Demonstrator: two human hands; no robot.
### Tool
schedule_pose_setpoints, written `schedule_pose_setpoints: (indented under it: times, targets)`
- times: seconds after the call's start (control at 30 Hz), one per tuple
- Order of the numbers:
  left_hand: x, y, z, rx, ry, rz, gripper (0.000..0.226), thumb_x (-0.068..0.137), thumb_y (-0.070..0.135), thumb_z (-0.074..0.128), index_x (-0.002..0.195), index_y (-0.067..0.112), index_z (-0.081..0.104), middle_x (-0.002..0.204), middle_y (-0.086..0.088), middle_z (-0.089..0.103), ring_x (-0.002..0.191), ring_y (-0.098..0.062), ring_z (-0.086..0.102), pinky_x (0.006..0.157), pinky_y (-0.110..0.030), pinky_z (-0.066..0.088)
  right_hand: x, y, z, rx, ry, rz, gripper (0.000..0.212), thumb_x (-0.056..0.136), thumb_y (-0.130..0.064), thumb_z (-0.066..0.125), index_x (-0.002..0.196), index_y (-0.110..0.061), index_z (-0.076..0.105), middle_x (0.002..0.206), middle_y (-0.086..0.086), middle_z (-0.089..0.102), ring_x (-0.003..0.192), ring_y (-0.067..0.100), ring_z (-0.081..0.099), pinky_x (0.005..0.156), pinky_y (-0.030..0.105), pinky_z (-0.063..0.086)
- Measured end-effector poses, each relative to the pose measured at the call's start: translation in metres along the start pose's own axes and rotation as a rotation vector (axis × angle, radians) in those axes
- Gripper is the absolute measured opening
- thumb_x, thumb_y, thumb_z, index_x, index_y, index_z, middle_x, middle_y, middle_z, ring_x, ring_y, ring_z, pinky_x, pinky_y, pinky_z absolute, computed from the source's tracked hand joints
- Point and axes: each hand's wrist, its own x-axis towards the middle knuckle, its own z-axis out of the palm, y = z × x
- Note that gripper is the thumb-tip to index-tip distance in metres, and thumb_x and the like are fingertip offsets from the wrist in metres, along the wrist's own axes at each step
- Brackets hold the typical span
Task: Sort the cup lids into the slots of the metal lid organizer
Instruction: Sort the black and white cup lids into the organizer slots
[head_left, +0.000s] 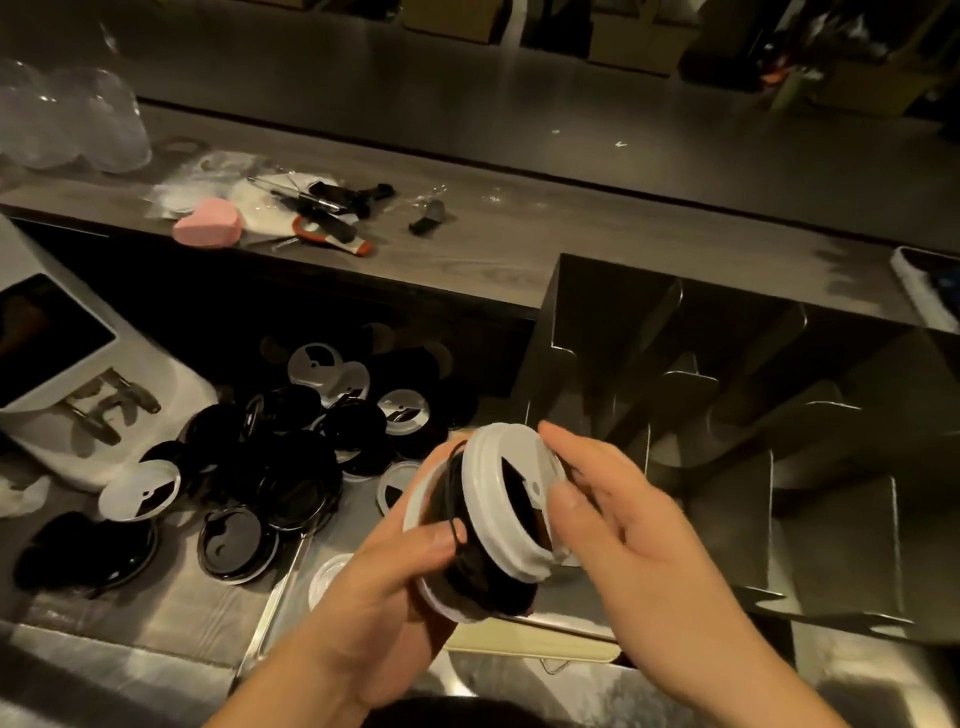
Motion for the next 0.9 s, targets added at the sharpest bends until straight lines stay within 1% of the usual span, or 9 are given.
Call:
schedule_pose_setpoints:
  times: [0.07, 0.13, 0.27, 0.37, 0.47, 0.53, 0.6, 0.67, 0.9]
  targets:
    - [0.004, 0.000, 0.010, -0.021, 0.031, -0.025, 0.080, 0.031, 0.026, 0.102, 0.105, 0.010, 0.077, 0.102, -0.023, 0.073, 0.087, -0.035, 0.074, 0.066, -0.038, 0.060, 0.000, -0.001, -0.002, -0.059, -0.039, 0.017, 0.075, 0.067, -0.078, 0.063, 0.134, -0.058, 0.037, 0.130, -0.039, 0.040, 0.125, -0.006, 0.048, 0.094, 0.020, 0.048]
    - [0.009, -0.001, 0.009, 0.019, 0.003, -0.033, 0.073, 0.041, 0.028, 0.100, 0.108, 0.015, 0.076, 0.106, -0.021, 0.073, 0.094, -0.033, 0.073, 0.072, -0.037, 0.060, 0.000, -0.002, -0.006, -0.190, 0.005, 0.016, 0.086, 0.063, -0.066, 0.073, 0.139, -0.055, 0.034, 0.128, -0.041, 0.037, 0.123, -0.010, 0.044, 0.096, 0.019, 0.045]
    - [0.014, 0.002, 0.004, 0.126, -0.004, -0.034, 0.070, 0.038, 0.034, 0.099, 0.104, 0.023, 0.077, 0.100, -0.013, 0.075, 0.090, -0.029, 0.074, 0.070, -0.036, 0.060, -0.001, -0.009, -0.020, -0.301, 0.018, 0.042, 0.077, 0.065, -0.048, 0.080, 0.128, -0.062, 0.038, 0.122, -0.039, 0.041, 0.112, -0.009, 0.049, 0.086, 0.013, 0.048]
    - [0.019, 0.012, -0.001, 0.209, 0.105, 0.067, 0.082, 0.036, 0.042, 0.098, 0.113, 0.026, 0.073, 0.117, -0.012, 0.072, 0.103, -0.030, 0.072, 0.074, -0.041, 0.059, -0.001, -0.007, -0.036, -0.288, 0.084, 0.027, 0.077, 0.058, -0.048, 0.079, 0.126, -0.059, 0.044, 0.124, -0.035, 0.049, 0.109, -0.006, 0.055, 0.080, 0.016, 0.054]
    - [0.023, 0.021, -0.013, 0.148, 0.226, 0.142, 0.084, 0.038, 0.045, 0.097, 0.116, 0.025, 0.071, 0.127, -0.014, 0.068, 0.116, -0.036, 0.065, 0.089, -0.047, 0.053, 0.002, -0.001, -0.042, -0.676, 0.172, -0.049, 0.081, 0.069, -0.048, 0.078, 0.137, -0.052, 0.033, 0.126, -0.039, 0.037, 0.114, -0.010, 0.042, 0.089, 0.008, 0.043]
    - [0.023, 0.024, -0.019, 0.114, 0.244, 0.137, 0.078, 0.041, 0.046, 0.096, 0.113, 0.026, 0.074, 0.126, -0.013, 0.068, 0.117, -0.037, 0.065, 0.087, -0.044, 0.056, 0.008, 0.004, -0.035, -0.923, 0.112, -0.090, 0.080, 0.079, -0.046, 0.074, 0.144, -0.043, 0.027, 0.132, -0.030, 0.033, 0.113, -0.012, 0.024, 0.085, 0.001, 0.028]
    - [0.023, 0.025, -0.020, 0.100, 0.247, 0.126, 0.076, 0.045, 0.047, 0.095, 0.115, 0.026, 0.073, 0.129, -0.015, 0.066, 0.122, -0.040, 0.061, 0.084, -0.042, 0.058, 0.014, 0.012, -0.025, -1.051, 0.045, -0.103, 0.073, 0.083, -0.040, 0.071, 0.144, -0.036, 0.031, 0.134, -0.022, 0.037, 0.113, -0.006, 0.021, 0.093, 0.005, 0.030]
    - [0.023, 0.024, -0.019, 0.084, 0.230, 0.123, 0.080, 0.048, 0.049, 0.094, 0.120, 0.023, 0.070, 0.131, -0.017, 0.063, 0.126, -0.044, 0.056, 0.083, -0.043, 0.056, 0.024, 0.019, -0.018, -1.137, 0.013, -0.091, 0.066, 0.082, -0.035, 0.071, 0.139, -0.030, 0.038, 0.131, -0.015, 0.043, 0.118, 0.005, 0.028, 0.103, 0.018, 0.037]
    - [0.023, 0.019, -0.013, 0.014, 0.136, 0.111, 0.083, 0.050, 0.049, 0.093, 0.123, 0.019, 0.068, 0.126, -0.018, 0.065, 0.123, -0.045, 0.058, 0.078, -0.044, 0.058, 0.051, 0.026, -0.004, -1.390, -0.142, -0.033, 0.054, 0.086, -0.016, 0.069, 0.133, -0.015, 0.044, 0.126, 0.005, 0.048, 0.114, 0.020, 0.043, 0.095, 0.030, 0.048]
